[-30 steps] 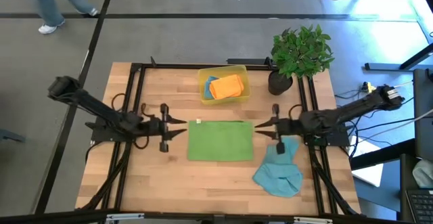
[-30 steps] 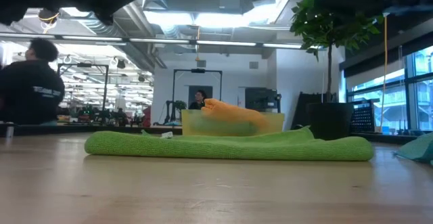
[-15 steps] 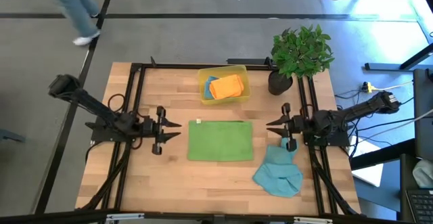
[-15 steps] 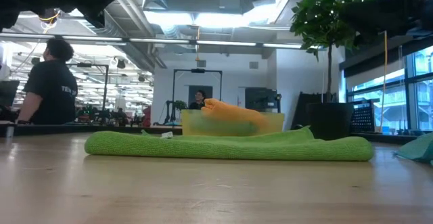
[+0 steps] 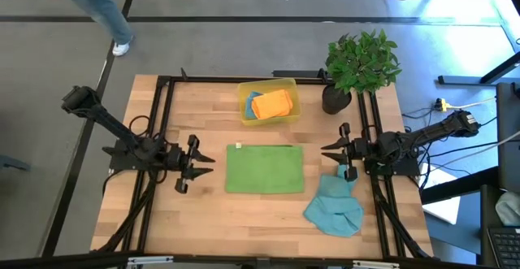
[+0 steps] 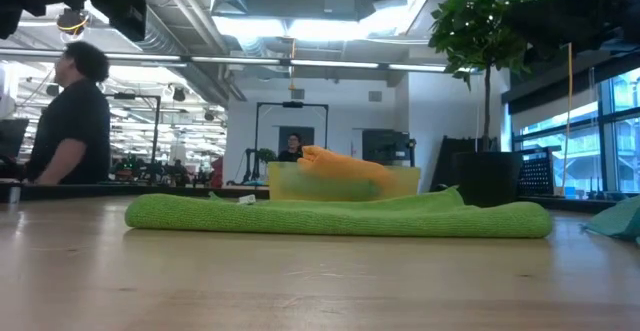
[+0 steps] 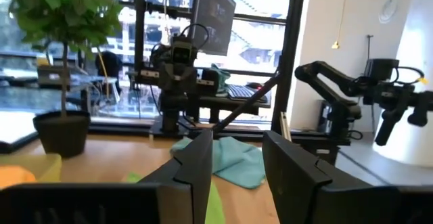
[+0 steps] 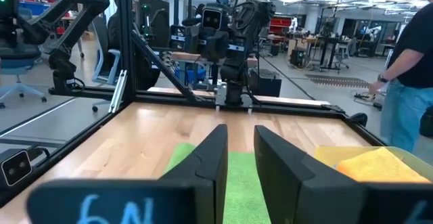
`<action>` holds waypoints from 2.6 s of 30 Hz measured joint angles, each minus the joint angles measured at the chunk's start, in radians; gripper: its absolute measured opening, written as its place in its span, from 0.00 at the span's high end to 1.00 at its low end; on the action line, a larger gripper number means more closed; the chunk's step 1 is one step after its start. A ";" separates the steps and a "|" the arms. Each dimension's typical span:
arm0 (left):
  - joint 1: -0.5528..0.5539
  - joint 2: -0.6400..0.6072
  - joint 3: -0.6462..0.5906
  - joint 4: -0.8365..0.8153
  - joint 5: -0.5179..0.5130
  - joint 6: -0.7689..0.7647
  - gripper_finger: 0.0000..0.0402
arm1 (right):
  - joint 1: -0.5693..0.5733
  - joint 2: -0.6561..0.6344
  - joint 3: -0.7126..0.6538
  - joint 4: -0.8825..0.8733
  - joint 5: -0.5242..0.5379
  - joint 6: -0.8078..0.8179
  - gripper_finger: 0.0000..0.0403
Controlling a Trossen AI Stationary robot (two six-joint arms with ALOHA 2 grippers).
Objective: Fold microfiber towels
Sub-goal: Fold the green microfiber towel
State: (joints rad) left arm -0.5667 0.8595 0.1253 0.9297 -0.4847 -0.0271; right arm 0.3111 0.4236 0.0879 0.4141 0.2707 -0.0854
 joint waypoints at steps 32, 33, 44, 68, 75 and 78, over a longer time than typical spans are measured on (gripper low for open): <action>-0.054 0.006 0.001 0.051 -0.004 0.037 0.70 | 0.000 0.001 0.000 0.000 -0.003 -0.002 0.81; -0.054 0.006 0.001 0.051 -0.004 0.037 0.70 | 0.000 0.001 0.000 0.000 -0.003 -0.002 0.81; -0.054 0.006 0.001 0.051 -0.004 0.038 0.70 | 0.000 0.001 0.000 0.000 -0.003 -0.002 0.81; -0.054 0.006 0.002 0.068 -0.006 0.066 0.70 | 0.000 0.001 0.000 0.000 -0.003 -0.002 0.81; -0.054 0.006 0.002 0.067 -0.005 0.058 0.70 | 0.000 0.001 0.000 0.000 -0.003 -0.002 0.81; -0.054 0.006 0.002 0.067 -0.005 0.058 0.70 | 0.000 0.001 0.000 0.000 -0.002 -0.002 0.81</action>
State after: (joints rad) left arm -0.6205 0.8658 0.1272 0.9966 -0.4900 0.0311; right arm 0.3111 0.4244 0.0883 0.4145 0.2682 -0.0872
